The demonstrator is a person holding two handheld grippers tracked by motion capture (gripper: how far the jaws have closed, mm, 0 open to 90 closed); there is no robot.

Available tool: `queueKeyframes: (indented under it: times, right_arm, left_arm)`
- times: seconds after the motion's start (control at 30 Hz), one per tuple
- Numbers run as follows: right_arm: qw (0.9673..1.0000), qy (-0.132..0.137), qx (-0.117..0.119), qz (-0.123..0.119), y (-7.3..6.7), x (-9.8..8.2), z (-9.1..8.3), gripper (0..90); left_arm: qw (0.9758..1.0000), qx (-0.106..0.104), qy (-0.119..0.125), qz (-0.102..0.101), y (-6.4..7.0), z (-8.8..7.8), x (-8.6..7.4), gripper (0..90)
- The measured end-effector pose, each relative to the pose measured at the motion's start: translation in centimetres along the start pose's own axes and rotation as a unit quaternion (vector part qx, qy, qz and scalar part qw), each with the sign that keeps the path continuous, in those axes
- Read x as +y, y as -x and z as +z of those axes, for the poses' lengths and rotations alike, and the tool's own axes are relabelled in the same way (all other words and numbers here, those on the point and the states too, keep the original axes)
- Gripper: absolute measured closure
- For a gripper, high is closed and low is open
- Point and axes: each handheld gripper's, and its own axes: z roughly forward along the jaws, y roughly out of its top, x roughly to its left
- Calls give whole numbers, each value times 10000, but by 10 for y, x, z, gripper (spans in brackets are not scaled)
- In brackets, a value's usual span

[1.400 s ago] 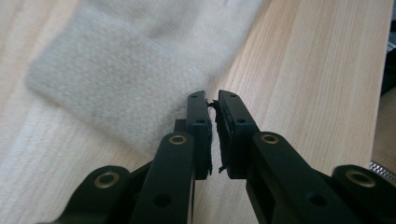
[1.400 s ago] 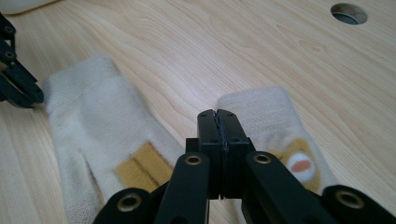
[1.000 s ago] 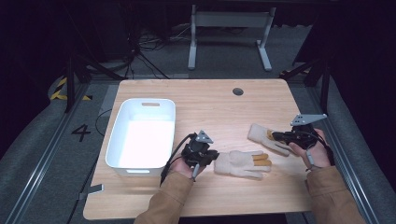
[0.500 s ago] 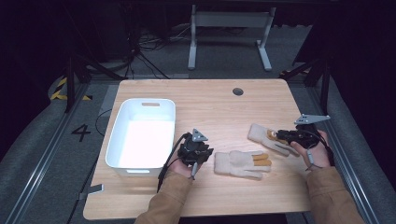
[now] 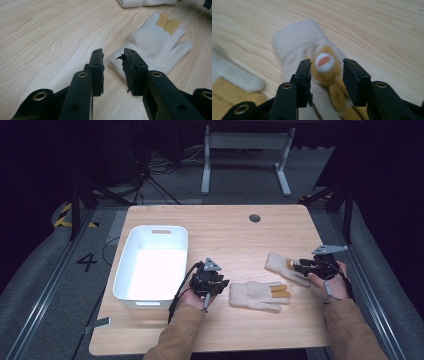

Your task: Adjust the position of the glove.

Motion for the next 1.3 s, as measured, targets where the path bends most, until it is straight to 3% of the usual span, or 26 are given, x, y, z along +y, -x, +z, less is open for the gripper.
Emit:
queueKeyframes:
  times: [0.2,0.33,0.43,0.47,0.63,0.8,1.07,1.3]
  right_arm:
    - [9999,-69,139,-47,1,-1,12,470]
    - [9996,-186,138,-135,1,-1,20,470]
    - [9995,-237,121,-156,1,-2,23,490]
    - [9991,-369,68,-185,2,-3,26,549]
    - [9988,-427,69,-228,3,-3,25,645]
    - [9981,-507,145,-318,2,-1,23,685]
    - [9984,-452,160,-311,2,2,16,701]
    - [9988,-62,330,-356,4,5,3,702]
  left_arm:
    - [10000,-50,-31,43,1,1,0,687]
    - [9999,-66,-67,74,1,2,0,694]
    - [9999,-64,-86,80,1,3,0,694]
    - [9999,-62,-108,95,1,3,0,694]
    - [9998,-55,-133,106,2,4,0,694]
    - [9999,-57,-108,110,1,3,0,694]
    - [9999,-47,-79,97,0,1,0,694]
    - [9999,-68,-56,95,-1,1,2,692]
